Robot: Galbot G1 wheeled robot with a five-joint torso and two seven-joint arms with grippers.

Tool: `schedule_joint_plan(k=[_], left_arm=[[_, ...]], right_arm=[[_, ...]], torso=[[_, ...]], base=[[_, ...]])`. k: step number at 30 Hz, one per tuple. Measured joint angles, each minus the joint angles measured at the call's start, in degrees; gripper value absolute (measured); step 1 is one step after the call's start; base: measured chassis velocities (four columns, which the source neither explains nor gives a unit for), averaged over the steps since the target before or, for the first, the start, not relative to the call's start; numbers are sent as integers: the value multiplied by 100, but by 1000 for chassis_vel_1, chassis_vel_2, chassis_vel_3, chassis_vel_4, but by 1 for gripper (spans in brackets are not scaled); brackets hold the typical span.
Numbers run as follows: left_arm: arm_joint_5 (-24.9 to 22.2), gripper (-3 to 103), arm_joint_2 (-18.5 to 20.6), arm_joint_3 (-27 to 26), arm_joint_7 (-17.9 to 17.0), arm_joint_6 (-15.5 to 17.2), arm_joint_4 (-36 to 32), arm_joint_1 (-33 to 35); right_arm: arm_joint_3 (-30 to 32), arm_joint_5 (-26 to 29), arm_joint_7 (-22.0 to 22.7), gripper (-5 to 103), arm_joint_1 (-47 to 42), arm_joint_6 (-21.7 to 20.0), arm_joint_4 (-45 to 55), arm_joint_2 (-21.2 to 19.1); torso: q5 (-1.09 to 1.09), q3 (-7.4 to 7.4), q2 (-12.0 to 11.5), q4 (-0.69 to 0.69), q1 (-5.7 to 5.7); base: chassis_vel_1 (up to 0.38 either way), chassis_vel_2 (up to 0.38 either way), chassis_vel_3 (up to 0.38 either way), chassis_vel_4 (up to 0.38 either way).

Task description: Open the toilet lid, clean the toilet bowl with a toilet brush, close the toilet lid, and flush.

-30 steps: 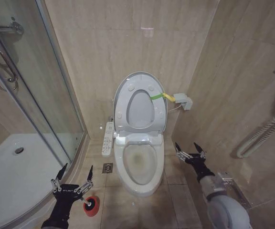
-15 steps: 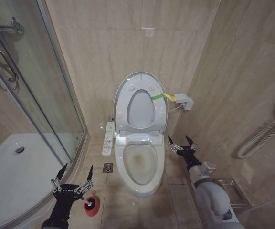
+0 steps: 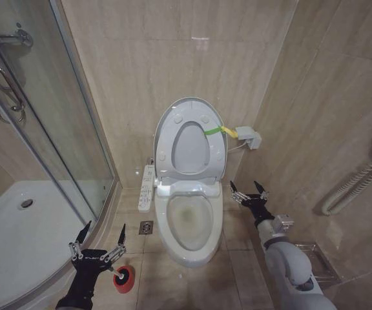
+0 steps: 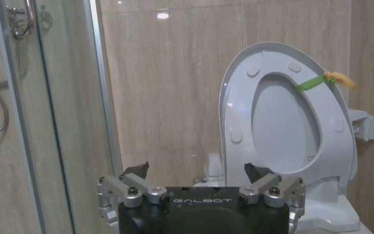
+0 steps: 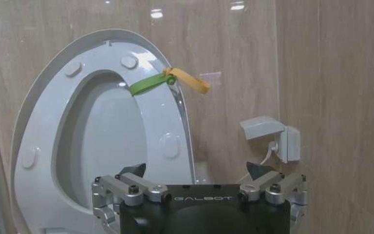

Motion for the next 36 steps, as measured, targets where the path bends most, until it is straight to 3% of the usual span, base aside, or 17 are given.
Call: schedule_joint_plan(k=[18,36], left_arm=[[0,99,0,0,0,0,0,-1],[0,99,0,0,0,0,0,-1]], right_arm=[[277,-28,222,100,-43,9,293,70],[404,-19,480,100,502,28,-143,-368]], torso=[[0,1,0,0,2],[1,1,-1,0,1]], base=[[-105,90,102,-104],[-63,61,63,-63]])
